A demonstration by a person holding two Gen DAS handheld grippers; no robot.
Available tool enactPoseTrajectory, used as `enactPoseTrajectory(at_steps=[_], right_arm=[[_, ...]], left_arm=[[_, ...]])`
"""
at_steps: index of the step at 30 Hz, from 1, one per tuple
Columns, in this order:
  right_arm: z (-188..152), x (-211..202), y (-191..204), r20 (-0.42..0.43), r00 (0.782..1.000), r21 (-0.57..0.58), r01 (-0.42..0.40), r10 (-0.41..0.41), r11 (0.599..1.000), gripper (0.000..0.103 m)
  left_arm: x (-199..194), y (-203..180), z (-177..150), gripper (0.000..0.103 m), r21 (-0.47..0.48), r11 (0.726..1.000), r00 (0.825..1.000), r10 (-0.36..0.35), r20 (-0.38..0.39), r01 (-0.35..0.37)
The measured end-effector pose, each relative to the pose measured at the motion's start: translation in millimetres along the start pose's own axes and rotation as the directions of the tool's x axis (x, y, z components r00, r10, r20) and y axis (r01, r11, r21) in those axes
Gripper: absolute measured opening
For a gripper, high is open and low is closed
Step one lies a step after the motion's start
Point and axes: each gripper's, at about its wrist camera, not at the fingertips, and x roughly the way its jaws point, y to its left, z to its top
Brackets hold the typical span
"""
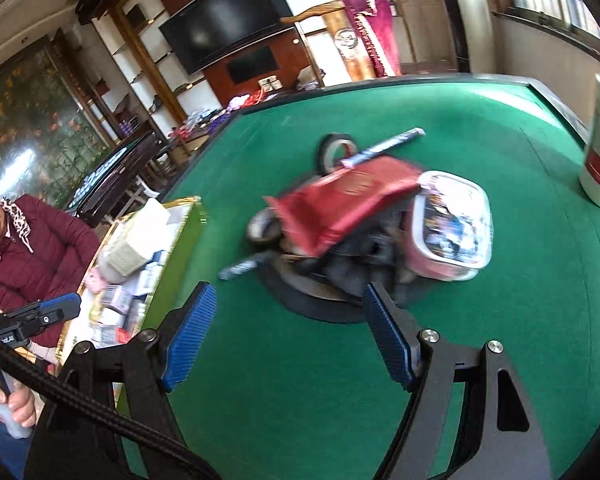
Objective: Organize objects
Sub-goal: 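Move both open grippers back to the pile, then grasp the clear blue-capped pen from the table with the left gripper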
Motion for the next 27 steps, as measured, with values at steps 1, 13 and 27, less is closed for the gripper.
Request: enactPoseTrajectory(at_steps=[1,13,27], right_arm=[[-3,-3,-12,0.008,1.000,0.015,-0.013,0.013,1.000,0.076],[-9,-7,-69,0.026,0.987,0.187,-0.160,0.158,0.969,0.076],[-11,-5,-79,0.037,0.989,0.239,-0.149,0.144,0.960,0.077]], left_arm=[[13,-11,7,0.037,0.011,1.000,1.000,0.002,-0.014,-0.002],[134,-49,53,0.037,0.068,0.985,0.972,0.169,-0.162,-0.159],[139,-58,31,0.012,0.079,0.985,0.972,0.167,-0.167,-0.156]])
